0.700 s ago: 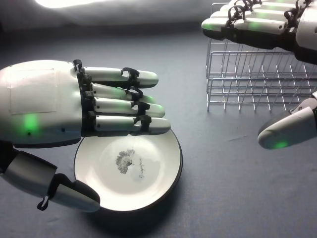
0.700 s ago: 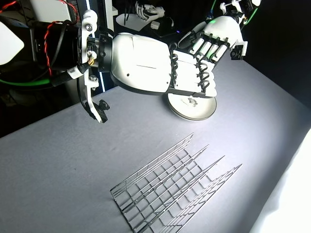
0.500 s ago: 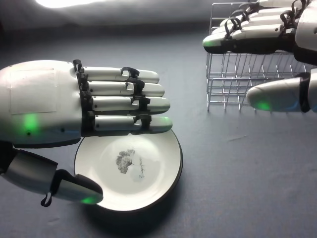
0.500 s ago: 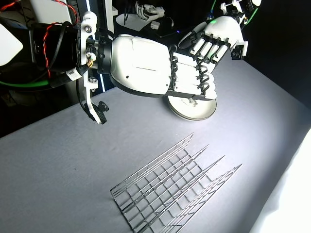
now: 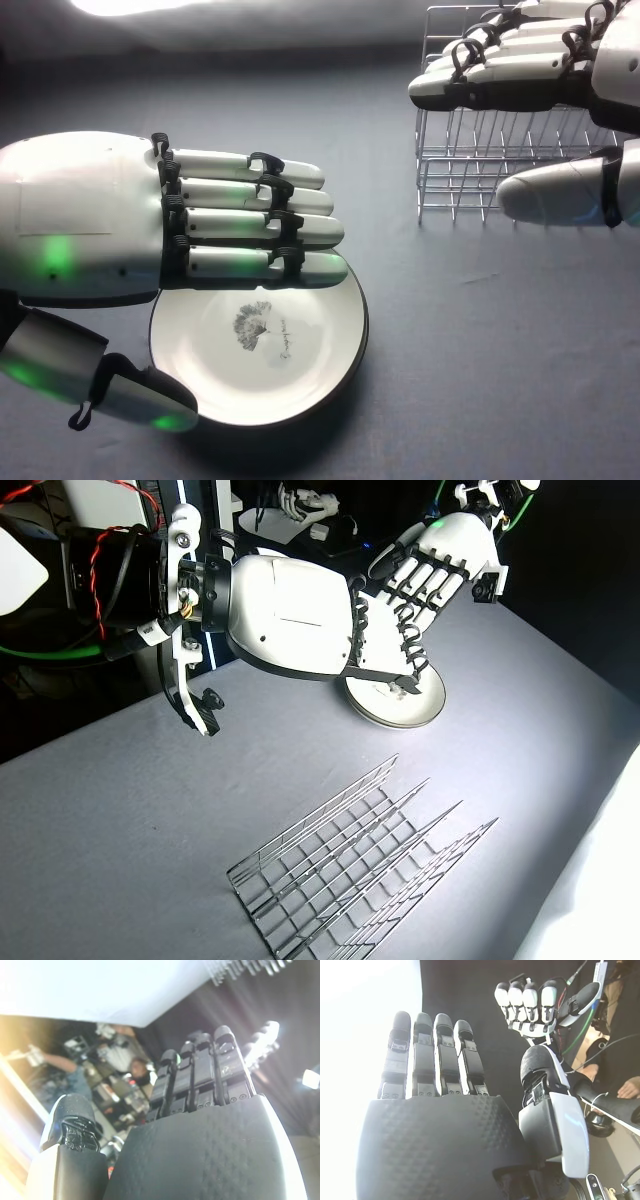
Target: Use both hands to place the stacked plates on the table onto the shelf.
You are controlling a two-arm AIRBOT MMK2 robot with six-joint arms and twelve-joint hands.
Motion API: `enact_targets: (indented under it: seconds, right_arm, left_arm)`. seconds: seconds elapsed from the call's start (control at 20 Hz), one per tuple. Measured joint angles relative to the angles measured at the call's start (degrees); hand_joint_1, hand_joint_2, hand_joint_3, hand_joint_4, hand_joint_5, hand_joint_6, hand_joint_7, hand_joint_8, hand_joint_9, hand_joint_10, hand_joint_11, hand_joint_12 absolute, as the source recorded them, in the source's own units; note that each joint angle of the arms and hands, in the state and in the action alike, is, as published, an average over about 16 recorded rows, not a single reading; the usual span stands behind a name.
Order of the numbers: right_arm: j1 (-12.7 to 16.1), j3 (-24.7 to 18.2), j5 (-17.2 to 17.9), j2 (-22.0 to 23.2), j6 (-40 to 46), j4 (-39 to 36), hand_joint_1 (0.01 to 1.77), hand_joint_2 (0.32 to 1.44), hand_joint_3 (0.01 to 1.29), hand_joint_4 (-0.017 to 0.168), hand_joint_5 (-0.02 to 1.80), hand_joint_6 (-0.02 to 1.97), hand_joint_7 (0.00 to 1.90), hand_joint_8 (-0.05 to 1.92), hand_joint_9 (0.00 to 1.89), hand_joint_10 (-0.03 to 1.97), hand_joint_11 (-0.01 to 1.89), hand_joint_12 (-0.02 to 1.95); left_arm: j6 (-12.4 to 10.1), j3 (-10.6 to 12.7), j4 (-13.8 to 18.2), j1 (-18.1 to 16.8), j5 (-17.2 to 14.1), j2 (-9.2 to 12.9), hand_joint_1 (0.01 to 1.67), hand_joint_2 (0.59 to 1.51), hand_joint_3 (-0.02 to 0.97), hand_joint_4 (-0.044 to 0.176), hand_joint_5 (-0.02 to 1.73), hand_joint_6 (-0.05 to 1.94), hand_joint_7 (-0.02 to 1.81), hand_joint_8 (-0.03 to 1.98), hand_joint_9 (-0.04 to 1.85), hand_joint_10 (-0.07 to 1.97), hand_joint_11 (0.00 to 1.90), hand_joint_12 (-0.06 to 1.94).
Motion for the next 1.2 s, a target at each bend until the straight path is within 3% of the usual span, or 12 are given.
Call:
enact_targets:
  seconds: [0.35, 0.7, 1.2]
  right_arm:
    - [-1.4, 1.6, 0.7, -1.8, -0.2, -1.7, 0.03, 1.32, 0.02, -0.003, 0.27, 0.03, 0.25, 0.02, 0.23, 0.01, 0.02, 0.65]
    - [-4.3, 4.5, 5.6, -3.8, -0.4, -7.4, 0.03, 1.32, 0.02, -0.002, 0.29, 0.03, 0.27, 0.02, 0.26, 0.01, 0.02, 0.71]
    - [-7.2, 9.3, 15.4, -5.4, -0.7, -17.0, 0.07, 1.32, 0.02, 0.003, 0.32, 0.03, 0.31, 0.02, 0.28, 0.01, 0.02, 0.73]
  left_arm:
    - [-7.6, 3.9, 11.0, -4.0, -4.4, -1.3, 0.06, 1.21, 0.008, -0.001, 0.03, -0.01, 0.02, -0.01, 0.02, -0.01, 0.02, 0.02]
    - [-14.3, 9.1, 23.3, -6.6, -8.9, -4.0, 0.31, 1.137, 0.006, 0.0, 0.02, -0.01, 0.02, -0.01, 0.02, -0.01, 0.02, 0.02]
    - [-18.2, 15.6, 32.6, -4.6, -9.4, -8.6, 0.74, 1.058, 0.002, 0.003, 0.02, -0.01, 0.02, -0.01, 0.02, -0.01, 0.03, 0.02]
